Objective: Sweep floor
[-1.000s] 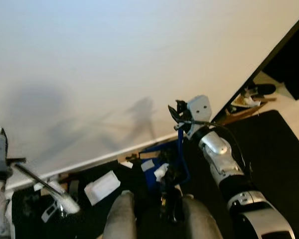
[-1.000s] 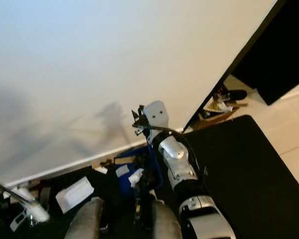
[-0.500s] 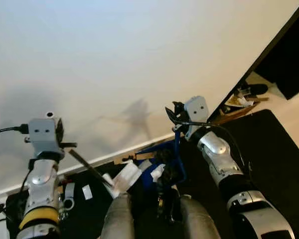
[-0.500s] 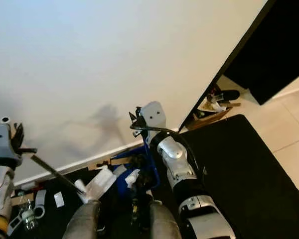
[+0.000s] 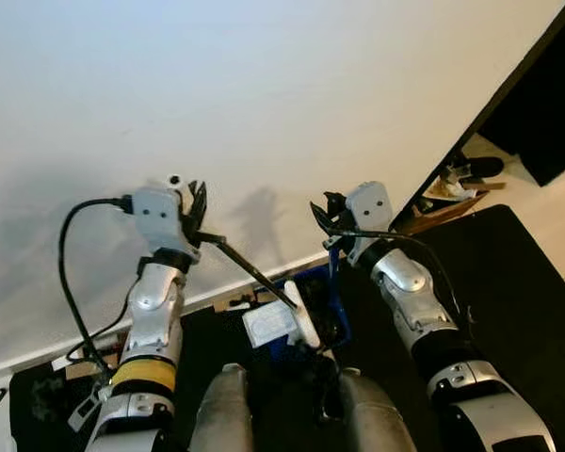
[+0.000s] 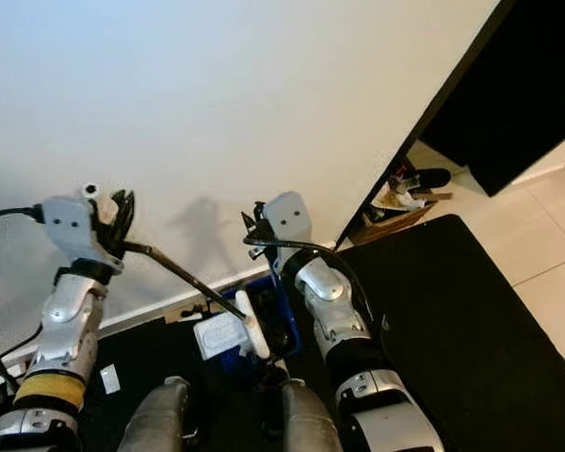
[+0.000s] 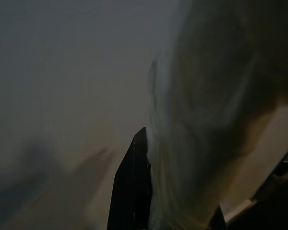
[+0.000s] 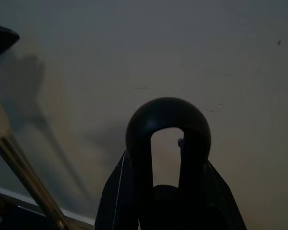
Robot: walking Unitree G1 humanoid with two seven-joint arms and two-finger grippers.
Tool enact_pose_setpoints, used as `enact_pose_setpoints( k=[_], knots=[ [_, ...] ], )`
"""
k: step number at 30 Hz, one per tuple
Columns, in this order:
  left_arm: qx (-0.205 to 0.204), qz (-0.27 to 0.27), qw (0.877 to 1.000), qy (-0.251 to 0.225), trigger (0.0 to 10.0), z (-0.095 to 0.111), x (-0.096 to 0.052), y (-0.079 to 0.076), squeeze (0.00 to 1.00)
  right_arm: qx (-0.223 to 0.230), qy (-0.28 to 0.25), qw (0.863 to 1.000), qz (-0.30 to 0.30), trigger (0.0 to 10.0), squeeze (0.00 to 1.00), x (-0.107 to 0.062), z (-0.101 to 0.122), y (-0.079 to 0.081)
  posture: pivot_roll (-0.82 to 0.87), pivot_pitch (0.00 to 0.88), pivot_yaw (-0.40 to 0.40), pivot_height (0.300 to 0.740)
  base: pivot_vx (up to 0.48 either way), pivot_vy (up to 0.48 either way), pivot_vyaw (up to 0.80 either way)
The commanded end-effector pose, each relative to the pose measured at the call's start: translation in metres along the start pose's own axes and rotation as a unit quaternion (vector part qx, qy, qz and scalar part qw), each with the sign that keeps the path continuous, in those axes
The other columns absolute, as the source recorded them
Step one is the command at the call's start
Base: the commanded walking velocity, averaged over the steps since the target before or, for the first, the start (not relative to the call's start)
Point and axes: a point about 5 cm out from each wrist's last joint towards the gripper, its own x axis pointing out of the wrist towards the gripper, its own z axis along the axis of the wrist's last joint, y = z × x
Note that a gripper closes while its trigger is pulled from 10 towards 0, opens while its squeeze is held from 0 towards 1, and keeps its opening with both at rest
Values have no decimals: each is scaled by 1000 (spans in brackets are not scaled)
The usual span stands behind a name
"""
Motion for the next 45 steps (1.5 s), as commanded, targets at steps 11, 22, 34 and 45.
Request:
enact_pose_setpoints(
  k=[11,22,34,45],
  knots=[
    [-37,103,989,-99,10000,77,-8,49,200,32,15,999,-2,10000,0,-2,-11,6,213,204,-47,740,0,0,0],
    [-4,272,962,22,10000,96,-56,110,0,38,15,999,-1,10000,0,1,-11,10,248,182,-32,740,0,0,0],
    [8,369,912,178,10000,75,-78,120,0,62,8,997,-47,10000,0,-4,-12,-4,246,155,-7,740,0,0,0],
    [51,345,908,231,10000,54,-75,114,0,30,-13,999,-39,10000,0,-24,-9,-19,219,124,34,740,0,0,0]
  ],
)
